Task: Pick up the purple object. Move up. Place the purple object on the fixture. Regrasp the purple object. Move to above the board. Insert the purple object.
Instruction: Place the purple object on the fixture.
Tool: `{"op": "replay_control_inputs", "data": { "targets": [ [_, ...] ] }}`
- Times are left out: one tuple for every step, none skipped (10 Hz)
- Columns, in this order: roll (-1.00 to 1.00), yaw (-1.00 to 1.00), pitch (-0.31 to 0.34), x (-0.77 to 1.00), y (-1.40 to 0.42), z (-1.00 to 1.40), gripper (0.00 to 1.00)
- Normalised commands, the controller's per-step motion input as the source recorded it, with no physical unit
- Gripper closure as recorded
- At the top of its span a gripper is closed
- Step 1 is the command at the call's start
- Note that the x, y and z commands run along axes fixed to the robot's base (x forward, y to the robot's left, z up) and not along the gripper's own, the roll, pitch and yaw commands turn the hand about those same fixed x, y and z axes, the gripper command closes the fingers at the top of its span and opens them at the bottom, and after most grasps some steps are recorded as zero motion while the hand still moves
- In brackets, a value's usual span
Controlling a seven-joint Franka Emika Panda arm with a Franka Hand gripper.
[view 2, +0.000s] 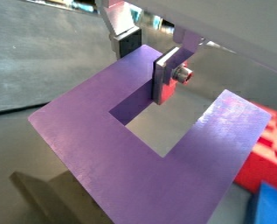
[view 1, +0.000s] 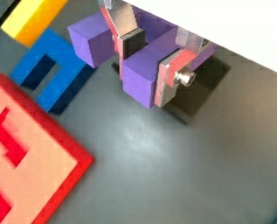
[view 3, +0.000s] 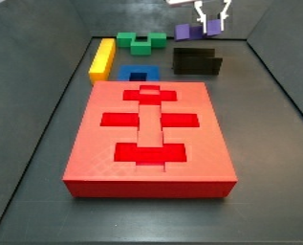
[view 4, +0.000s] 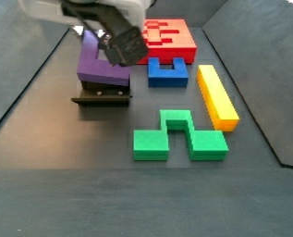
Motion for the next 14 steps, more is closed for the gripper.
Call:
{"op": "replay_control_inputs", "data": {
  "targets": [
    [-0.99,-0.08,0.166,0.82,0.0,0.0,1.0],
    [-0.68,-0.13,0.217,0.91,-0.02,-0.15,1.0],
    [-0.33,-0.05,0.231,0.87,0.0,-0.38,1.0],
    [-0.01,-0.03,0.383,0.72,0.0,-0.3,1.0],
    [0.17,-0.03,0.477,0.57,0.0,-0.28,1.0],
    [0.24,-0.07,0.294,0.53,0.0,-0.25,1.0],
    [0.25,-0.19,0.131,0.69,0.0,-0.27,1.0],
    [0.22,-0.28,0.029,0.69,0.0,-0.34,1.0],
    [0.0,-0.14,0.031,0.41,0.01,-0.21,1.0],
    [-0.07,0.0,-0.163,0.0,0.0,-0.07,1.0],
    [-0.06,0.0,-0.117,0.0,0.0,-0.06,1.0],
    [-0.05,0.0,-0.174,0.0,0.0,-0.09,1.0],
    [0.0,0.0,0.0,0.0,0.0,0.0,1.0],
    [0.0,0.0,0.0,0.0,0.0,0.0,0.0]
  ]
}}
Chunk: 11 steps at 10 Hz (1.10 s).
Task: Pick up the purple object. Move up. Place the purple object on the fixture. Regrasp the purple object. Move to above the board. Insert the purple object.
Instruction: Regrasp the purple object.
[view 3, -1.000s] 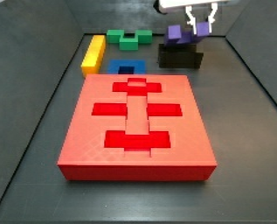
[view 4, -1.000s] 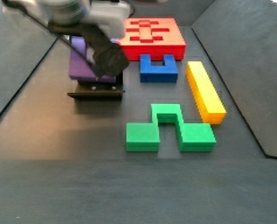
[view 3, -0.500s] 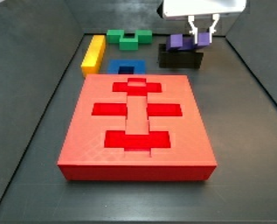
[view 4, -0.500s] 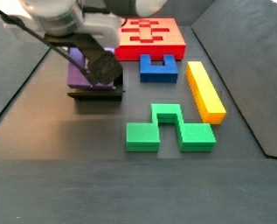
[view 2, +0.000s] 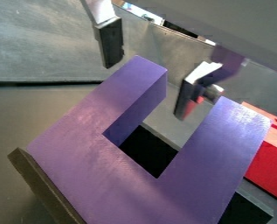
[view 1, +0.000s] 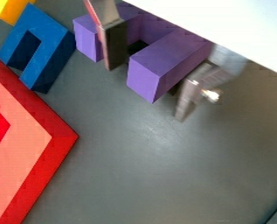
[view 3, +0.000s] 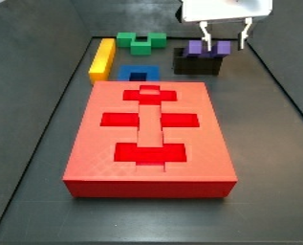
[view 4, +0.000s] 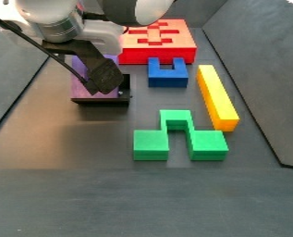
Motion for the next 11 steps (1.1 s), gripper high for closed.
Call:
{"op": "replay_control_inputs", "data": {
  "targets": [
    [0.0,-0.03,0.111,0.16,0.0,0.12,0.0],
    [0.0,-0.01,0.137,0.18,0.0,0.13,0.0],
    [-0.04,-0.03,0.211,0.14,0.05,0.74,0.0],
    [0.0,-0.06,0.183,0.21,0.03,1.0,0.0],
    [0.38,-0.14,0.057,0.01,0.01,1.0,0.0],
    [0.97,-0.17,0.051,0.0,0.0,0.59,0.0],
    [1.0,-0.16,0.131,0.0,-0.14,0.07,0.0],
    [1.0,-0.07,0.111,0.02,-0.3,0.04,0.0],
    [1.0,0.0,0.074,0.09,-0.36,0.03,0.0],
    [1.0,0.0,0.063,0.13,-0.36,0.01,0.0],
    [1.0,0.0,0.054,0.14,-0.36,0.0,0.0]
  ]
}}
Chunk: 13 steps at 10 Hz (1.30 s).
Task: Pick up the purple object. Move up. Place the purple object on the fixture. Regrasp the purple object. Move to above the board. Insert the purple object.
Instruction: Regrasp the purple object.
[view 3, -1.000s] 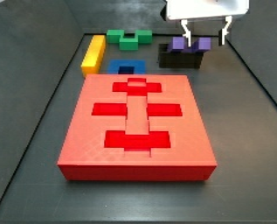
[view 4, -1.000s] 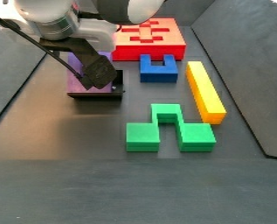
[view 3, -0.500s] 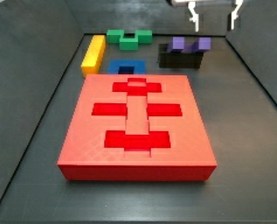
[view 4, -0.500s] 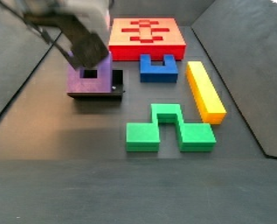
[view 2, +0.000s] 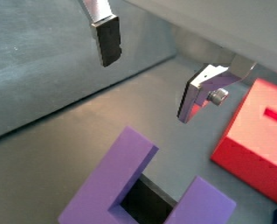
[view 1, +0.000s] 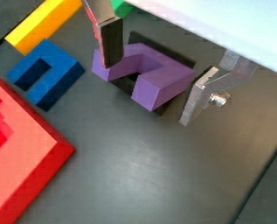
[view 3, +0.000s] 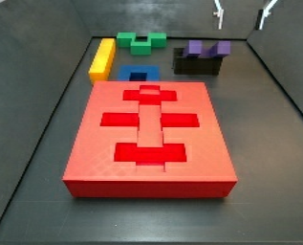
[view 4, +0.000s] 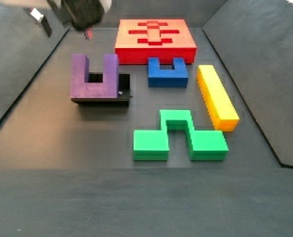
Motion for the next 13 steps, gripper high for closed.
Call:
{"op": "replay_control_inputs", "data": {
  "targets": [
    [1.0,0.0,0.046,0.16,-0.34,0.0,0.0],
    [1.0,0.0,0.051,0.2,-0.29,0.0,0.0],
    [1.0,0.01,0.069,0.26,-0.25,0.0,0.0],
    [1.0,0.04,0.091,0.36,-0.19,0.0,0.0],
    [1.0,0.12,0.129,0.5,-0.11,0.0,0.0],
    [1.0,0.12,0.131,0.53,-0.08,0.0,0.0],
    [1.0,0.12,0.126,0.53,-0.03,0.0,0.0],
    [1.0,0.19,0.123,0.46,0.0,0.02,0.0],
    [1.0,0.25,0.131,0.42,0.0,0.03,0.0],
    [1.0,0.27,0.137,0.4,0.0,0.0,0.0],
    [1.0,0.29,0.134,0.39,0.0,0.0,0.0],
    [1.0,0.31,0.134,0.37,0.0,0.0,0.0],
    [1.0,0.35,0.129,0.36,0.0,0.0,0.0]
  ]
}}
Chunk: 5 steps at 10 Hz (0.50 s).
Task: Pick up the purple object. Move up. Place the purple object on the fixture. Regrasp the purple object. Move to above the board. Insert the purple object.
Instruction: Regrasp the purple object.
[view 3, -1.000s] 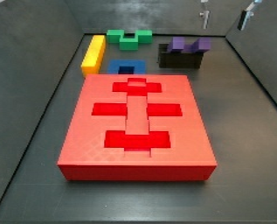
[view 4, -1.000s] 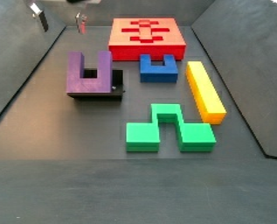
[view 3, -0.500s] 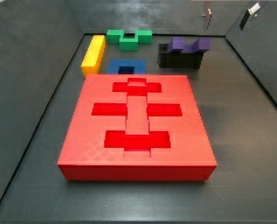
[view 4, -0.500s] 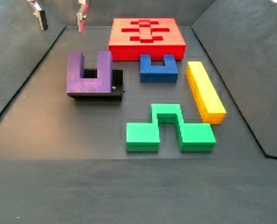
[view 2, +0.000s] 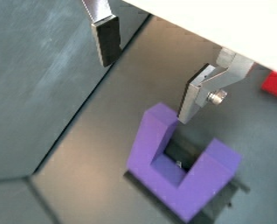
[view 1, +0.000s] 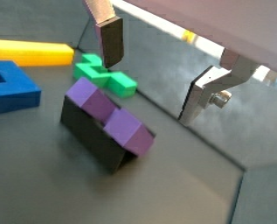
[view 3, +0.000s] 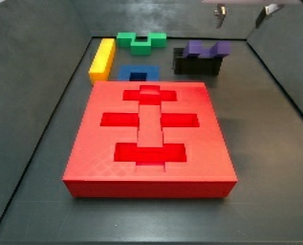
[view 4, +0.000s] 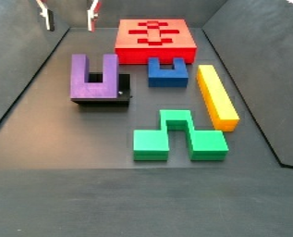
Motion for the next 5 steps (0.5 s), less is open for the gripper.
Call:
{"op": "replay_control_inputs", "data": {
  "targets": [
    [1.0,0.37,0.114,0.44,-0.04,-0.11,0.0],
    [1.0,0.31,0.12,0.52,-0.13,-0.21,0.0],
    [0.95,0.27,0.117,0.58,-0.18,-0.21,0.0],
    [0.76,0.19,0.086,0.75,-0.26,-0.29,0.0],
    [0.64,0.15,0.051,0.8,-0.27,-0.32,0.0]
  ]
}}
